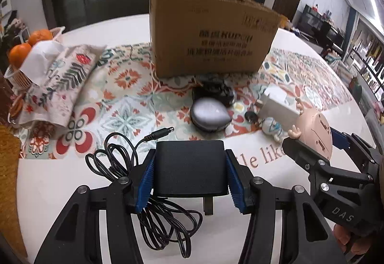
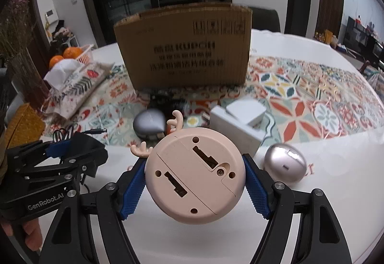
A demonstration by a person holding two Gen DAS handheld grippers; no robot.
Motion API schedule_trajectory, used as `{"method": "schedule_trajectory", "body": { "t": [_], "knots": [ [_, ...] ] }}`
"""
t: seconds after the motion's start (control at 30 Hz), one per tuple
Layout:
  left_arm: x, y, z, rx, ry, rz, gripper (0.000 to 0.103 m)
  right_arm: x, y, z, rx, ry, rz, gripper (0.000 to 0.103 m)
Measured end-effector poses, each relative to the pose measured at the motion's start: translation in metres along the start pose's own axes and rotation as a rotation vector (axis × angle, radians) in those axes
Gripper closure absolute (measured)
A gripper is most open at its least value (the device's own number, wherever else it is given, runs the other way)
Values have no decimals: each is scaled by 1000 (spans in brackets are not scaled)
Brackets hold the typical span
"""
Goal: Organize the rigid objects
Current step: 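Carry the black charger and pink deer toy up toward the cardboard box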
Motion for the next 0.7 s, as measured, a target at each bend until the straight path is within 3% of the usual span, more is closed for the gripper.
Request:
{"method": "schedule_trajectory", "body": {
  "t": [0.7],
  "knots": [
    [-45,55,25,7,27,192,49,-40,55,24,24,44,196,27]
  ]
}}
Point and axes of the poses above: each gripper's, at about its wrist camera, not at the fingertips, and x roughly the way its jaws point, z to its right, y to its top, the point moved 2 cm from there along x, roughly the way its jaws point, and after that the axes turned 3 degrees about -y, right-handed, at the moved point
